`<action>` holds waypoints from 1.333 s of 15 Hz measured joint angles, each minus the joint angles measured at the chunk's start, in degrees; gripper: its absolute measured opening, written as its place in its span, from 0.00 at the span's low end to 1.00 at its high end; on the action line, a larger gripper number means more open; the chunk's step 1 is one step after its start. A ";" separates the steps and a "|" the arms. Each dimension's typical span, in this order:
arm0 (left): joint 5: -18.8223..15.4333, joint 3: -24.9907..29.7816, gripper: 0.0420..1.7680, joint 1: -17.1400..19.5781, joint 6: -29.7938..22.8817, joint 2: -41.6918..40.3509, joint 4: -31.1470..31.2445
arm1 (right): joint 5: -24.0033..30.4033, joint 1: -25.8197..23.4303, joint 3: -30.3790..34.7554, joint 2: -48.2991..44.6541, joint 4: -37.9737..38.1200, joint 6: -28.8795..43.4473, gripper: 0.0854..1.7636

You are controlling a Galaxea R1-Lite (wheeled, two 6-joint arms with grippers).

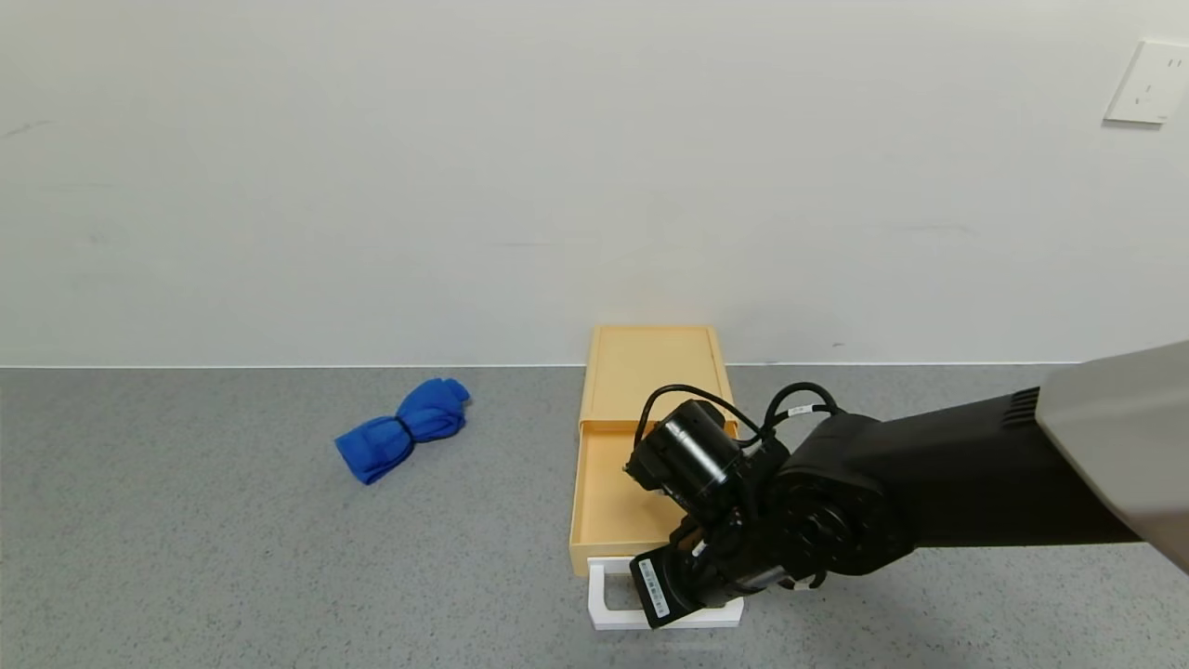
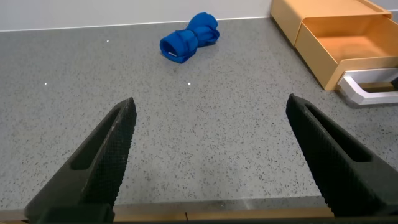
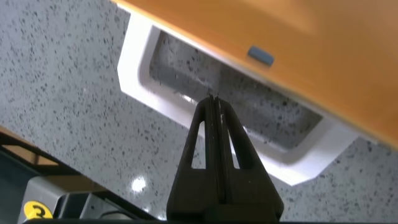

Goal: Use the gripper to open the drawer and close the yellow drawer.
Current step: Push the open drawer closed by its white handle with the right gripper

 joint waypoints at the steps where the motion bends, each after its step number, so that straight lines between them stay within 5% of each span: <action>1: 0.00 0.00 0.98 0.00 -0.02 0.00 0.00 | -0.67 -0.09 -0.02 0.35 -1.02 0.00 0.02; 20: 0.02 0.00 0.98 0.00 0.00 0.00 0.02 | -6.75 -3.64 -7.25 5.23 -2.68 -0.72 0.02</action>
